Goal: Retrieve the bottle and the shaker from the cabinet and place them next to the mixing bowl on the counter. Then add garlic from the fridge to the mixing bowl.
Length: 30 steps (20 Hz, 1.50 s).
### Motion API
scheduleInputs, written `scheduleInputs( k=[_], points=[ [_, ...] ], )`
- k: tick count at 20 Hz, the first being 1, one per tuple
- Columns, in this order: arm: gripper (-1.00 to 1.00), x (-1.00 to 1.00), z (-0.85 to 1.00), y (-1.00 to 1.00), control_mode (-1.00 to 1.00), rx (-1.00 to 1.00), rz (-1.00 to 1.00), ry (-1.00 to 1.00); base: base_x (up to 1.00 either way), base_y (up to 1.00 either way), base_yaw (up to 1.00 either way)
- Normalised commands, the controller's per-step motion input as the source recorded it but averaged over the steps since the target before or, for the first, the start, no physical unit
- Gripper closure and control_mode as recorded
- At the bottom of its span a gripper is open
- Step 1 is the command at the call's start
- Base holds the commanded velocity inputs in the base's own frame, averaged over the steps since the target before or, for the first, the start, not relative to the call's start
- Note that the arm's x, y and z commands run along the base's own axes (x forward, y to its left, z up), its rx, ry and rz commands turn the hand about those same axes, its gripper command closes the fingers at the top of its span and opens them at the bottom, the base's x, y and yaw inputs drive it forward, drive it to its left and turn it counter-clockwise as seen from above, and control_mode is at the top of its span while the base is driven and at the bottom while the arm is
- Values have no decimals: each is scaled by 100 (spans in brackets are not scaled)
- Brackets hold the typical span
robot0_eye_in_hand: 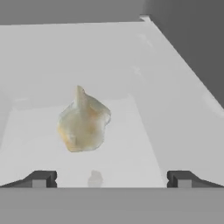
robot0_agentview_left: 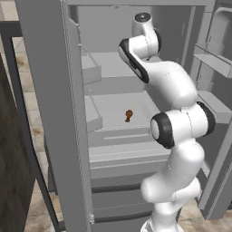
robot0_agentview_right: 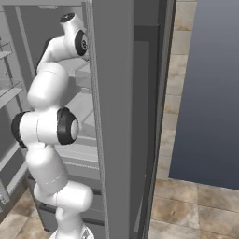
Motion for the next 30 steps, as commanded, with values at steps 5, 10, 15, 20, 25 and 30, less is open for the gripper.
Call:
scheduleInputs(
  k=[5,10,15,20,25,30],
  points=[
    [-100,69,-36,0,-100,0,0,-5,0,0,0],
    [-100,59,-16,0,-100,0,0,0,0,0,0],
    [-100,41,-3,2,-100,0,0,0,0,0,0],
    [-100,-1,-8,18,-100,0,0,0,0,0,0],
    [-100,-1,-12,26,-100,0,0,0,0,0,0],
    [-100,-4,-23,6,-100,0,-3,0,0,0,0]
  ],
)
